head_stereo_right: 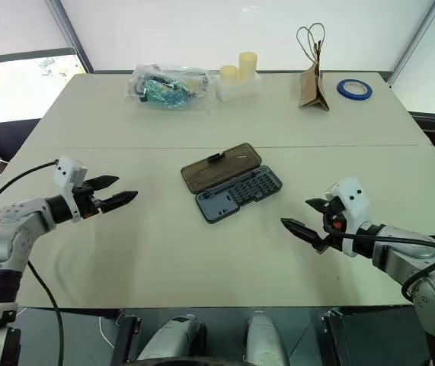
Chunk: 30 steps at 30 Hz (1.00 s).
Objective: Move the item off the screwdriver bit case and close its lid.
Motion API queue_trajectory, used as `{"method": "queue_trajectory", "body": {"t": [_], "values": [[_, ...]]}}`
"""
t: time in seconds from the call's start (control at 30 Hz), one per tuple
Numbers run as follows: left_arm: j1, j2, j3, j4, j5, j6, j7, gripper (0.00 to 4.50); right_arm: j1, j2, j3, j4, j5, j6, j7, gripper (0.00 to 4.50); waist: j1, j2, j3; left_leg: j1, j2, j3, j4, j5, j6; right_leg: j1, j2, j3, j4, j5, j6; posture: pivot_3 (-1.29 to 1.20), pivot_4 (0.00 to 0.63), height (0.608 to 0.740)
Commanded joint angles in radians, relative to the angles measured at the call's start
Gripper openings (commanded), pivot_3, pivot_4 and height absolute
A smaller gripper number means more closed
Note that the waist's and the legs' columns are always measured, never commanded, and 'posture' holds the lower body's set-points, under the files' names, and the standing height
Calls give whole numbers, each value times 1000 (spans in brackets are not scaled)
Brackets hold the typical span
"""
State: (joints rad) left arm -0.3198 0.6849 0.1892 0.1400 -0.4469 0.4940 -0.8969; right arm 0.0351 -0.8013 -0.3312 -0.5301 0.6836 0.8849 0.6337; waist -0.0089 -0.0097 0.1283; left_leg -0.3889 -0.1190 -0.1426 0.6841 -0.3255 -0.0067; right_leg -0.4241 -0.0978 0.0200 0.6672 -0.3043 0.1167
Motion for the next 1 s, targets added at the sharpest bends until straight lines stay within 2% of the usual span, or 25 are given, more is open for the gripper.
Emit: {"method": "queue_trajectory", "body": {"t": [0.03, 0.37, 0.43, 0.5, 0.6, 0.7, 0.77, 0.9, 1.0], "values": [[-28, 6, 14, 9, 3, -30, -7, 4500, 3, -6, -27, -20, -11, -26, -6, 4417, 0, 0, 0, 0, 0, 0, 0, 0, 0, 0, 0, 0, 0, 0, 0, 0, 150, 740], [-77, 7, -10, 43, 15, -48, -32, 4500, -62, -9, -34, -47, 63, 11, 7, 4417, -2, 0, 0, 0, 0, 0, 0, 0, 0, 0, 0, 0, 0, 0, 0, 0, 150, 740], [-139, 8, -55, 94, 45, -86, -74, 4500, -133, 18, 55, -138, 175, 63, 14, 4417, -2, 0, 0, 0, 0, 0, 0, 0, 0, 0, 0, 0, 0, 0, 0, 0, 150, 740], [-211, 1, -104, 164, 86, -138, -120, 4500, -173, 21, 141, -195, 196, 90, 17, 4417, 0, 0, 0, 0, 1, 0, 0, 1, -1, 0, 0, -1, 0, 0, 0, 0, 150, 740], [-352, -40, -159, 311, 125, -206, -179, 4500, -220, 36, 200, -154, 138, 78, -24, 4417, 12, -1, -1, 0, 1, -1, 0, 1, -1, 1, 0, -3, 0, 0, 0, 0, 150, 740], [-583, -127, -269, 586, 247, -372, -252, 4500, -257, 54, 232, -94, 90, 45, -39, 4417, 25, -2, 0, -2, -2, -1, 3, 1, -1, 0, -1, -3, 0, 0, 0, 0, 150, 740], [-672, -163, -297, 721, 295, -447, -276, 4500, -269, 55, 251, -81, 66, 32, -41, 4417, 23, -3, 0, -3, -4, -2, 5, 0, 0, 1, -2, -5, 0, 0, 0, 0, 150, 740], [-851, -292, -331, 1032, 395, -568, -214, 4500, -292, 105, 274, -93, 30, 15, -97, 4417, 12, -4, 0, -3, -4, 0, 4, 0, 1, -1, -3, -5, 1, 1, 2, 0, 150, 740], [-897, -340, -321, 1136, 431, -577, -174, 4500, -278, 139, 275, -139, 24, 27, -150, 4417, -6, -4, 1, -3, -4, 0, 2, 0, 1, -3, -4, -4, 3, 1, 2, 0, 150, 740]]}}
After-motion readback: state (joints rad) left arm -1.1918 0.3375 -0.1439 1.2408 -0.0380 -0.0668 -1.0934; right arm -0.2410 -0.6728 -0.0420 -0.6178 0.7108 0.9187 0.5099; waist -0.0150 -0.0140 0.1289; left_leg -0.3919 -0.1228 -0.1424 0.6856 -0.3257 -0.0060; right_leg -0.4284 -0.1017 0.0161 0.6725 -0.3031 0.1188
